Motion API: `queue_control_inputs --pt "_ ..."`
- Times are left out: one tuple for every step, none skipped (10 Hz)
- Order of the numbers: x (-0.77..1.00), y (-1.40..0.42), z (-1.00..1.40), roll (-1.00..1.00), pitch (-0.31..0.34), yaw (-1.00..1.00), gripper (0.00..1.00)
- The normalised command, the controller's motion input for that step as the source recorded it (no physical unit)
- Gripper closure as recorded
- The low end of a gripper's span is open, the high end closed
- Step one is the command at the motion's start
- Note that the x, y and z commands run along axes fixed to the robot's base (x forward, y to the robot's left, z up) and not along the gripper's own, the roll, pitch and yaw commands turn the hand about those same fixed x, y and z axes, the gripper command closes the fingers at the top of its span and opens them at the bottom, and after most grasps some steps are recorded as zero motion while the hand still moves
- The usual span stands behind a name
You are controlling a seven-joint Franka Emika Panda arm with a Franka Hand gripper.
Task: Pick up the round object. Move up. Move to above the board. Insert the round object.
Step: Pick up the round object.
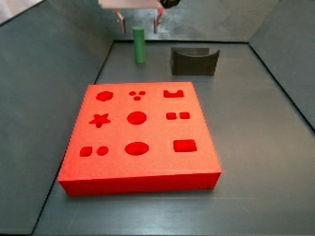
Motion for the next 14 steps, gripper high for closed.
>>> queue_control_inputs --pt "-0.11 -0.03 -0.06 0.0 -0.017 -0.04 0.0" --pt "-0.19 -0.03 -0.24 0.01 -0.073 -0.07 0.0" --pt "-0.28 0.0 -0.07 0.02 -0.023 -0.13 0.0" --pt "-0.17 0.0 0.0 0.0 -0.033 -0.07 0.0" --pt "0.0 0.0 0.0 0.0 0.0 0.0 1.0" --pt "0.0 0.0 0.0 0.0 0.0 0.0 1.0" --pt "0.0 0.0 0.0 0.0 0.0 0.0 1.0" --pt "0.0 0.0 0.0 0.0 0.0 0.0 1.0" --pt "0.0 0.0 0.0 0.0 0.0 0.0 1.0" --pt "0.0 0.0 0.0 0.0 0.0 0.0 1.0" --pt "0.0 0.0 0.0 0.0 0.0 0.0 1.0" --pt "0.0 0.0 0.0 0.0 0.0 0.0 1.0" --pt "0.0 0.0 0.0 0.0 0.0 0.0 1.0" --pt "0.0 0.0 0.0 0.0 0.0 0.0 1.0"
